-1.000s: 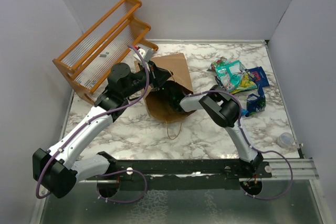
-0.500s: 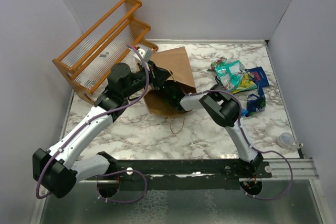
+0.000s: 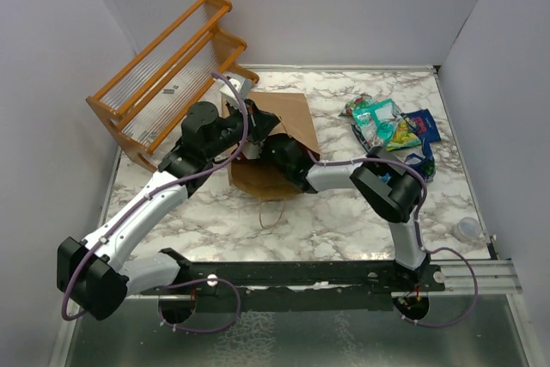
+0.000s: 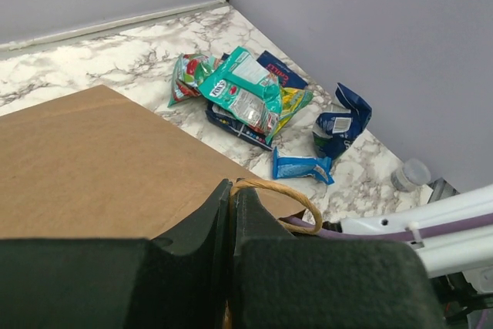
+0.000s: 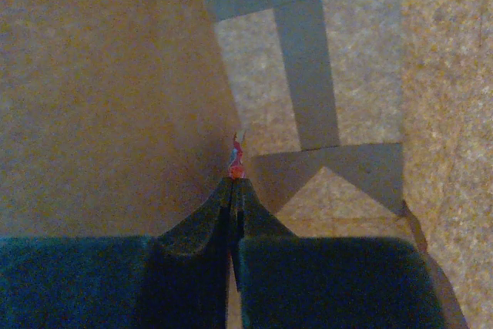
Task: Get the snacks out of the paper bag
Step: Take out the snack from the paper bag.
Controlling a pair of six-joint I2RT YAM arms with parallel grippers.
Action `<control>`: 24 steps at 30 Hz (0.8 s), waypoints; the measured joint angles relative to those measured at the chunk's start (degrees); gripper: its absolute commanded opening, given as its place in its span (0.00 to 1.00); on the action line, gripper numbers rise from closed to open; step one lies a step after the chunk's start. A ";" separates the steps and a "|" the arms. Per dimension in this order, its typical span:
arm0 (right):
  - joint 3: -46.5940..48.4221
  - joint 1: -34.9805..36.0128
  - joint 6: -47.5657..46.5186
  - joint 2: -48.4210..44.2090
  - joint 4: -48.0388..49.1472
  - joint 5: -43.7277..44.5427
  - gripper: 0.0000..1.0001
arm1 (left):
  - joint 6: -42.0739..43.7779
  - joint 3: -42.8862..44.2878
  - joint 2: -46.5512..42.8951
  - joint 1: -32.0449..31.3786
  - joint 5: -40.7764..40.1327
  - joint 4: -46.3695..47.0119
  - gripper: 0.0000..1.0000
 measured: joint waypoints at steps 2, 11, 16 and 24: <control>-1.46 0.76 1.33 -1.51 -0.63 -0.79 0.02 | 0.00 0.00 0.33 0.00 -0.02 -0.20 0.00; -13.14 3.65 7.13 -11.74 -2.19 -5.57 0.02 | 0.00 0.00 0.81 0.31 -0.94 -1.11 0.00; -17.90 4.22 9.66 -16.90 -1.62 -6.80 0.02 | 0.02 0.00 0.81 0.44 -1.81 -1.75 0.00; -21.42 4.17 9.77 -17.16 -1.33 -5.44 0.02 | 0.94 0.00 -0.11 0.63 -2.86 -1.86 0.00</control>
